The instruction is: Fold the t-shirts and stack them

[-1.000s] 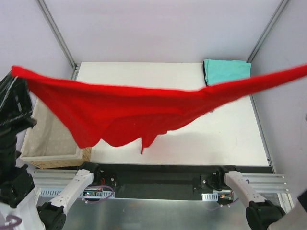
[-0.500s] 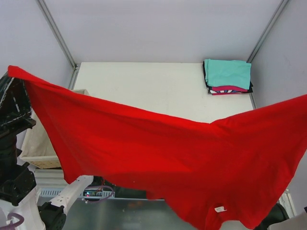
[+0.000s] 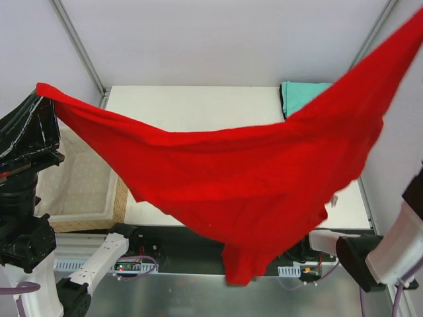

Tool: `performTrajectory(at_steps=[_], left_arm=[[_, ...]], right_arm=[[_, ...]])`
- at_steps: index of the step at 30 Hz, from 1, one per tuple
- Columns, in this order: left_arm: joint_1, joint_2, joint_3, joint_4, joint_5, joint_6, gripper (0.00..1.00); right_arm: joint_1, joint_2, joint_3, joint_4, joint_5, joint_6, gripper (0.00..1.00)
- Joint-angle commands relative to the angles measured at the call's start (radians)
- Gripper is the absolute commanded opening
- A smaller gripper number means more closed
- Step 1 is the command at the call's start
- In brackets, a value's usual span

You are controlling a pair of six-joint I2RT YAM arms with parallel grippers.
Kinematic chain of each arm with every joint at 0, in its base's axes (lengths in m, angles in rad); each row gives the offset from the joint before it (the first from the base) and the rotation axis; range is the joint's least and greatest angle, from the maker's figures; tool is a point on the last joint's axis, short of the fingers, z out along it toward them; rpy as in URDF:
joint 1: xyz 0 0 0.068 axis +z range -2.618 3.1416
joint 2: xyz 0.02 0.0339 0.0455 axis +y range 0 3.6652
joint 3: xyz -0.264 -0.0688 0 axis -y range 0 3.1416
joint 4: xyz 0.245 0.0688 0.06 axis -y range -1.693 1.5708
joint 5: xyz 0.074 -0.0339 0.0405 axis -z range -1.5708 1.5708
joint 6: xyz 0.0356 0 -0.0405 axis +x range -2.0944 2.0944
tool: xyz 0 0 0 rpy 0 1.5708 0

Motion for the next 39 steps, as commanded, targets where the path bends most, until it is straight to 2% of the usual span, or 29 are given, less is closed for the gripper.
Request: performTrajectory(at_steps=[1, 7, 15, 22, 31, 39], left_arm=[[-0.001, -0.011, -0.006, 0.048, -0.001, -0.017, 0.00], [-0.001, -0.021, -0.030, 0.047, 0.004, -0.030, 0.00], [-0.001, -0.111, -0.094, 0.048, 0.039, -0.083, 0.00], [-0.001, -0.205, -0.112, 0.039, 0.067, -0.122, 0.00], [-0.001, -0.215, -0.054, 0.016, 0.099, -0.135, 0.00], [-0.001, -0.214, -0.070, 0.011, 0.131, -0.136, 0.00]], right_arm=[[-0.007, 0.092, 0.023, 0.089, -0.041, 0.145, 0.01], [-0.005, 0.081, -0.014, 0.084, -0.119, 0.174, 0.01], [-0.008, -0.143, -0.156, 0.054, -0.191, 0.110, 0.01], [-0.034, -0.238, -0.095, 0.011, -0.171, 0.085, 0.01], [-0.092, -0.233, -0.040, 0.018, -0.138, 0.131, 0.01], [-0.119, -0.217, -0.060, 0.021, -0.138, 0.142, 0.01]])
